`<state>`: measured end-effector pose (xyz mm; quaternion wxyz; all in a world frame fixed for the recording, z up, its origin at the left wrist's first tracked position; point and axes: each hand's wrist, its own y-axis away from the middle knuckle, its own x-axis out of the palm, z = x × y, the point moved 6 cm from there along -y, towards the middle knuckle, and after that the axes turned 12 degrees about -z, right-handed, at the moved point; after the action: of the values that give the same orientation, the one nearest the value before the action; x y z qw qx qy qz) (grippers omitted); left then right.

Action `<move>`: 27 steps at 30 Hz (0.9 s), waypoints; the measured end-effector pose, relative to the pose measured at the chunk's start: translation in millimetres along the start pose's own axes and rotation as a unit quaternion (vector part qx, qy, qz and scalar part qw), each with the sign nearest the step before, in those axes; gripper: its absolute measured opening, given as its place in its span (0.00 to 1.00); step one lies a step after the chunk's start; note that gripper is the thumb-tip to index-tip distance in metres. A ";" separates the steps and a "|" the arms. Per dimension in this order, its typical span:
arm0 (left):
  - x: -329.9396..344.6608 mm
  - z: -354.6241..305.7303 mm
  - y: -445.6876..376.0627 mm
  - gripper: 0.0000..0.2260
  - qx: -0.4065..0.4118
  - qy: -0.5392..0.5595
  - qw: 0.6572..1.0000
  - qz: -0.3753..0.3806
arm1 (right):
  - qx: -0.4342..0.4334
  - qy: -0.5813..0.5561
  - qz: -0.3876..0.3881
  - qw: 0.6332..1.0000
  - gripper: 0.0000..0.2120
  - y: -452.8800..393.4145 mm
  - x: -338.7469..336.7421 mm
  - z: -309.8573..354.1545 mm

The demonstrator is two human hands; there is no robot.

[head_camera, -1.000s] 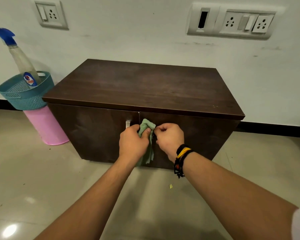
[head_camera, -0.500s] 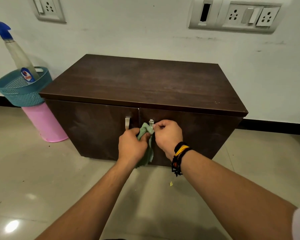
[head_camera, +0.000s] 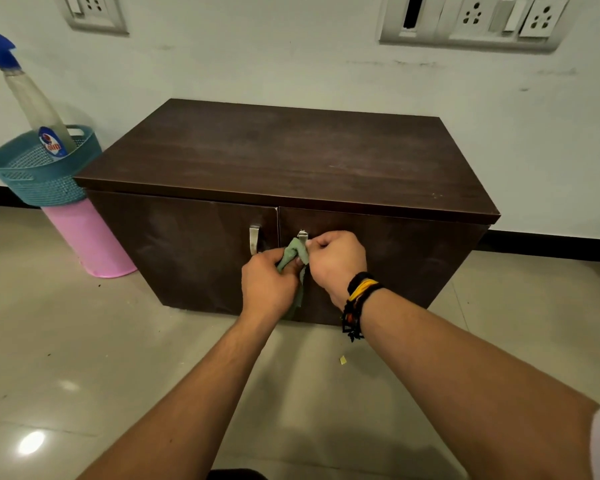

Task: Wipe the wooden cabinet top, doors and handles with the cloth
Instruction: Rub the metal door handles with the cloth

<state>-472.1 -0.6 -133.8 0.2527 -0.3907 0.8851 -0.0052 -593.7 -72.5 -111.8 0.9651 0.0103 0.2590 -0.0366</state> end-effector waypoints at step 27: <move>6.6 17.2 6.9 0.06 -0.061 0.055 0.997 -0.004 | 0.031 -0.005 -0.026 0.999 0.06 -2.1 -0.4 -0.6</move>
<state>-472.8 2.9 -153.1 0.1796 -0.4084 0.8946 0.0262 -594.5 -74.5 -112.1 0.9643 0.0332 0.2533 -0.0694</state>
